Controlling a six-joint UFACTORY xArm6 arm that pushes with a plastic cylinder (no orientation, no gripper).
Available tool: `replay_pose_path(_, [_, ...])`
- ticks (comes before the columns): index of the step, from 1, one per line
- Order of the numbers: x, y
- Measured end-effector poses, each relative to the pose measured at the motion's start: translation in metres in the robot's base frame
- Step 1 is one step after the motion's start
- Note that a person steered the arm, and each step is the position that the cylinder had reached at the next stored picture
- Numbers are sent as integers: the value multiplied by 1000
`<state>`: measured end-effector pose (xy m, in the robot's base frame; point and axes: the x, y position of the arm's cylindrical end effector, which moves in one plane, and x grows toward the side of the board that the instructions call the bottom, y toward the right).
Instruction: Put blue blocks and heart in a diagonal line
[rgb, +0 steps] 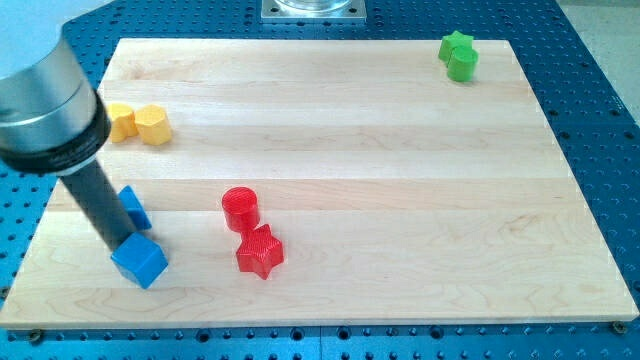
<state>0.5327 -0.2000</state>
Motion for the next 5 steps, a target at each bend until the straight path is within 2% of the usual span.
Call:
replay_pose_path(1, [-13,-2])
replay_pose_path(2, [10,-19])
replay_pose_path(3, [49,-1])
replay_pose_path(4, [54,13])
replay_pose_path(5, [37,-62])
